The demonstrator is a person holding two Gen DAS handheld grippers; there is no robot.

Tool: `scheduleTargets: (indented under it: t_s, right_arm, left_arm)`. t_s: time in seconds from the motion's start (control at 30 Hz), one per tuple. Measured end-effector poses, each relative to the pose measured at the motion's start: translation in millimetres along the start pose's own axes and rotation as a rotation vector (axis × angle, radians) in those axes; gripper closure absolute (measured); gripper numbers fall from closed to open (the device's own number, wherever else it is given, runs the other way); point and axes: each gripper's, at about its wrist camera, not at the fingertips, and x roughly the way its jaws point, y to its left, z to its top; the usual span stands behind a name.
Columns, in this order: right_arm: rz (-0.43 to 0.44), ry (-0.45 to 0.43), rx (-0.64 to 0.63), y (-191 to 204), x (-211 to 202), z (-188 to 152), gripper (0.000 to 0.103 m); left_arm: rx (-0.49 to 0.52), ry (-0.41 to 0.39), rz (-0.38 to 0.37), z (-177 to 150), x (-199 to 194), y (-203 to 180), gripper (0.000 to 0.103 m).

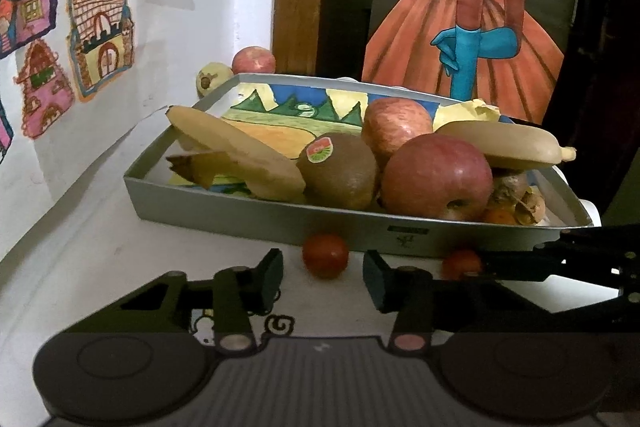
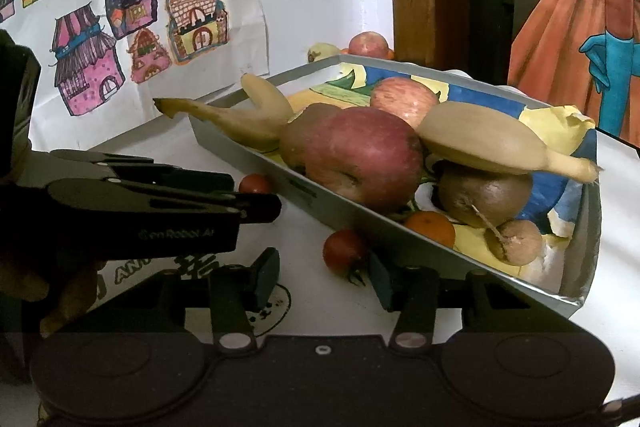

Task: Organize fruits
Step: 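Close the left gripper on its cherry tomato while the right gripper closes on the other, then carry the tomato with the left tool over the tray while the right tool carries its tomato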

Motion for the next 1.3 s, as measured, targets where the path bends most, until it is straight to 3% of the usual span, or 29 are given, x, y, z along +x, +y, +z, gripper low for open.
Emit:
scheduleTargets:
  t_s: [0.27,0.5,0.97,1.3]
  right_arm:
    - [-0.017,0.001,-0.024,4.0,1.3,-0.3,0.057]
    - [-0.023,-0.001,-0.042,6.5,0.8,-0.2,0.078]
    - [-0.001,-0.010,-0.048,7.4,-14.0,-9.6,0.078]
    - [-0.024,-0.102,-0.011,-11.2,-54.3,-11.1,0.078]
  left_arm:
    - [0.007,-0.007,-0.002,-0.1,1.6,-3.3,0.075]
    - [0.001,-0.010,-0.020,-1.4,-0.2,-4.9,0.076]
    - [-0.003,-0.013,-0.037,-8.3,-17.4,-11.3,0.076]
    - [0.008,-0.072,-0.086,-0.3,-39.7,-34.6,0.076]
